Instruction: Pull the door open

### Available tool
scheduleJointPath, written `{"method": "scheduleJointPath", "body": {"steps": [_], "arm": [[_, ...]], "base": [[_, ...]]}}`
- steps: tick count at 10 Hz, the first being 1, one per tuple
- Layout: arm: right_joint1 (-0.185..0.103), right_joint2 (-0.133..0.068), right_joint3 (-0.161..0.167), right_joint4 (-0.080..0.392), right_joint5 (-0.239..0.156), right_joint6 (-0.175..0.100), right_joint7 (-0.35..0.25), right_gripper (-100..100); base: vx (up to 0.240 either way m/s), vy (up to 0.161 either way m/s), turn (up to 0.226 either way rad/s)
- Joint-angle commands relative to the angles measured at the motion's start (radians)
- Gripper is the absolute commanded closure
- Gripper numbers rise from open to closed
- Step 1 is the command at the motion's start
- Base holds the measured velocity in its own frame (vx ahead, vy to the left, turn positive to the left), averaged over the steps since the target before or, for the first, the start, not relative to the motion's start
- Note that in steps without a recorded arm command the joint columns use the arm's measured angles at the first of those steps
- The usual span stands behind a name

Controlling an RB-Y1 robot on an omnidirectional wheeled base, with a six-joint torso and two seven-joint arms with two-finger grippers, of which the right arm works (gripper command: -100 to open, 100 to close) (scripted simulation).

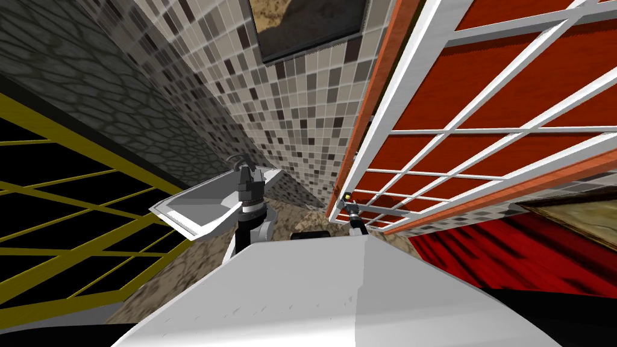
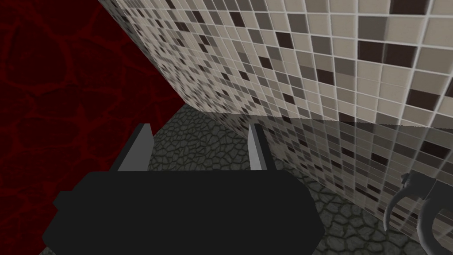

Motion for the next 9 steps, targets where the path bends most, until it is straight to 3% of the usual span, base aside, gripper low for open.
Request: {"method": "scheduleJointPath", "body": {"steps": [1, 2, 4, 5, 9], "arm": [[-0.020, -0.004, 0.001, 0.049, 0.000, -0.024, -0.017, -100], [-0.011, -0.020, -0.005, 0.056, -0.005, -0.033, -0.034, -100], [-0.003, -0.023, -0.006, 0.043, -0.006, -0.028, -0.033, -100], [-0.003, -0.023, -0.006, 0.043, -0.006, -0.028, -0.033, 100], [-0.003, -0.023, -0.006, 0.043, -0.006, -0.028, -0.033, 100]], "base": [[0.132, -0.013, 0.030], [0.181, -0.011, 0.098], [0.126, -0.015, 0.048], [-0.014, 0.004, -0.004], [-0.013, -0.001, 0.001]]}}
